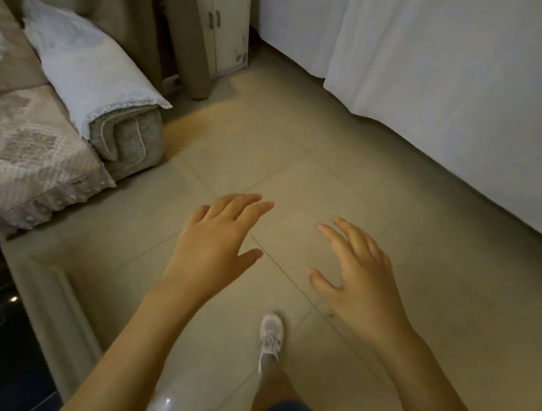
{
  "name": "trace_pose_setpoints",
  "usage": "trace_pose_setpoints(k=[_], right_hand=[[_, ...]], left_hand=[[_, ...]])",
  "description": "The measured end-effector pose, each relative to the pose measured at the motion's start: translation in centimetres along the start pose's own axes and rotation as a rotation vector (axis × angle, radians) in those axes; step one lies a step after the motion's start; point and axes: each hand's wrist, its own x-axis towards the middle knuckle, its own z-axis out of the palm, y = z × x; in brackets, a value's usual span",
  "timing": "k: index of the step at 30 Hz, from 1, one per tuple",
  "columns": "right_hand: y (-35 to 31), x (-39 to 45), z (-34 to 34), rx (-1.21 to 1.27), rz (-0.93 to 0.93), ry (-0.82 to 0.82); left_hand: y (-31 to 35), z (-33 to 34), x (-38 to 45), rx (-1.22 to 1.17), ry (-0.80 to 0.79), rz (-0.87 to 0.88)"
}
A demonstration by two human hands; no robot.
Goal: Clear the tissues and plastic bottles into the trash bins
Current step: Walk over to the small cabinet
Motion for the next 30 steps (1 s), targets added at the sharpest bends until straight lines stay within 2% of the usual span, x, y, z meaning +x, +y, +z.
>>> trace_pose_setpoints(k=[4, 10, 19, 25, 30], right_hand=[[2.5, 11.9, 0.6, 0.009, -0.041, -0.005], [4.9, 30.2, 0.7, -0.024, -0.135, -0.103], [5.1, 52.7, 1.2, -0.053, -0.3, -0.163], [5.7, 69.4, 2.5, -0.063, -0.274, -0.135], [6.4, 81.2, 2.5, -0.094, -0.254, -0.178]], left_hand=[[-3.1, 2.0, 10.5, 0.047, -0.006, 0.005], [-9.0, 2.3, 25.1, 0.082, -0.044, -0.074], [-18.8, 2.6, 41.6, 0.114, 0.024, -0.206], [-27.8, 5.0, 56.3, 0.115, -0.009, -0.204], [-33.2, 5.5, 68.1, 0.109, -0.059, -0.16]])
